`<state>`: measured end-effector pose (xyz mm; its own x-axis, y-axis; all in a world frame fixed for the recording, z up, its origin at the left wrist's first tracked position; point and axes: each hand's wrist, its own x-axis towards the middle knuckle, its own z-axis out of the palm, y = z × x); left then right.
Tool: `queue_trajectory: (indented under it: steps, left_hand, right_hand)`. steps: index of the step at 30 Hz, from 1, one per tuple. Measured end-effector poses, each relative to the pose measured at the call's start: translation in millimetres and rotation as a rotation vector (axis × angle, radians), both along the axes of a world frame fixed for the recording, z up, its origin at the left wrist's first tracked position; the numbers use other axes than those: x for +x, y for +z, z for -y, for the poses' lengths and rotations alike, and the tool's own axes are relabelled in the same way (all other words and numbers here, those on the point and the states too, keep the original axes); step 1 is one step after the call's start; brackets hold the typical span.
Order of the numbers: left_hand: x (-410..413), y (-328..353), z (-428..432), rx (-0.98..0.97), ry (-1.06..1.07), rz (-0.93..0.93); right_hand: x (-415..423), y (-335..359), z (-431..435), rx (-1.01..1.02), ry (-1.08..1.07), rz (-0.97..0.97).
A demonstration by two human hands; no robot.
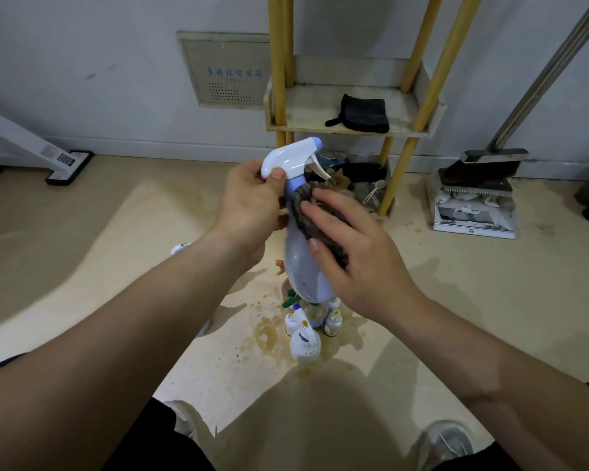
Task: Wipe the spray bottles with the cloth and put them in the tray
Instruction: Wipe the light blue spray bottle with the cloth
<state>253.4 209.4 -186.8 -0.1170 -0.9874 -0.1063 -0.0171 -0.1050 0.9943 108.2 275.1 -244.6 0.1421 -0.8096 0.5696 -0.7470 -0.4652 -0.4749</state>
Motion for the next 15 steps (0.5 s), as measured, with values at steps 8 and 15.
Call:
queue_trajectory:
  steps: [8, 15]
  left_hand:
    - [17, 0, 12, -0.023, 0.104, -0.002]
    - [0, -9, -2, -0.092, 0.055, 0.056]
  right_hand:
    - [-9, -11, -4, 0.178, -0.008, 0.117]
    - [-13, 2, 4, 0.188, -0.147, 0.256]
